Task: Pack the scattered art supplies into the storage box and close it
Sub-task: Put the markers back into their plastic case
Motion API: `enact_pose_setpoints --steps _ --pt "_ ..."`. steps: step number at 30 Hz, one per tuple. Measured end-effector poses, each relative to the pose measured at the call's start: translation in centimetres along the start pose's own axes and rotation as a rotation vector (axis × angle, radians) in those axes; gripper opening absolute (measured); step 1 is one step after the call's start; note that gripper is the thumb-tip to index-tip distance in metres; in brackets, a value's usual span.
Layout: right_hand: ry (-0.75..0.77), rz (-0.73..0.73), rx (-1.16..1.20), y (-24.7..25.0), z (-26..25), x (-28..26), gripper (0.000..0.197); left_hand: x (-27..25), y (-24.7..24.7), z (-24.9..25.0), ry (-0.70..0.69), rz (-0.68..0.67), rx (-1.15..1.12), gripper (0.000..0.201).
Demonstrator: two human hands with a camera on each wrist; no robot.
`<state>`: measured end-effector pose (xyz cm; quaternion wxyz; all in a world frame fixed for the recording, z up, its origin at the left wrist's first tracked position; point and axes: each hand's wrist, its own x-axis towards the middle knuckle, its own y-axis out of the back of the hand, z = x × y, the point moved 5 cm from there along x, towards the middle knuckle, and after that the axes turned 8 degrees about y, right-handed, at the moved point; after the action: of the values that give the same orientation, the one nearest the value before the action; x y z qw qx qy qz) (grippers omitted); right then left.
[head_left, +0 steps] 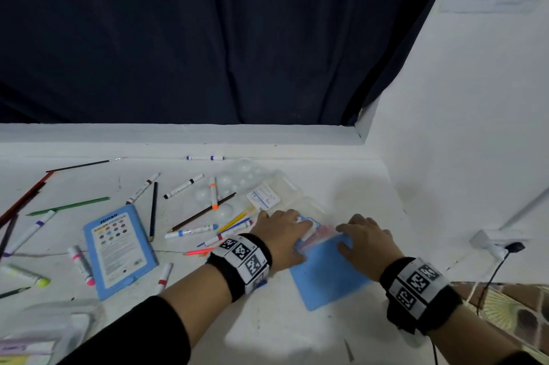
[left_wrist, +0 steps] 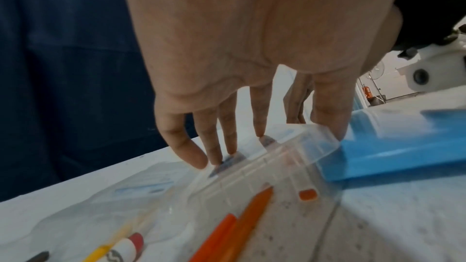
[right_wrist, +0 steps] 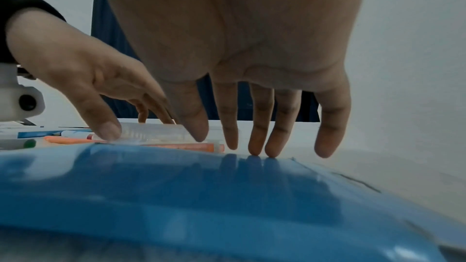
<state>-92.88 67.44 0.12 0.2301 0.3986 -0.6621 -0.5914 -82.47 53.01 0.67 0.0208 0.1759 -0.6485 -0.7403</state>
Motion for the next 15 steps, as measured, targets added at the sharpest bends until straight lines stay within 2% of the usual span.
enact_pose_setpoints --steps 4,8,15 --pt "0.081 0.007 0.048 0.4 -0.2 1.6 0.039 0.6 0.8 -1.7 -0.034 -0.011 -0.244 0.057" --pt "0.136 0.016 0.071 0.5 -0.9 3.5 0.035 0.8 1.8 -3.3 -0.032 0.037 -0.466 0.057" --pt "0.227 -0.002 -0.007 1.0 -2.2 4.6 0.014 0.9 1.5 -4.3 0.002 0.024 -0.493 0.057"
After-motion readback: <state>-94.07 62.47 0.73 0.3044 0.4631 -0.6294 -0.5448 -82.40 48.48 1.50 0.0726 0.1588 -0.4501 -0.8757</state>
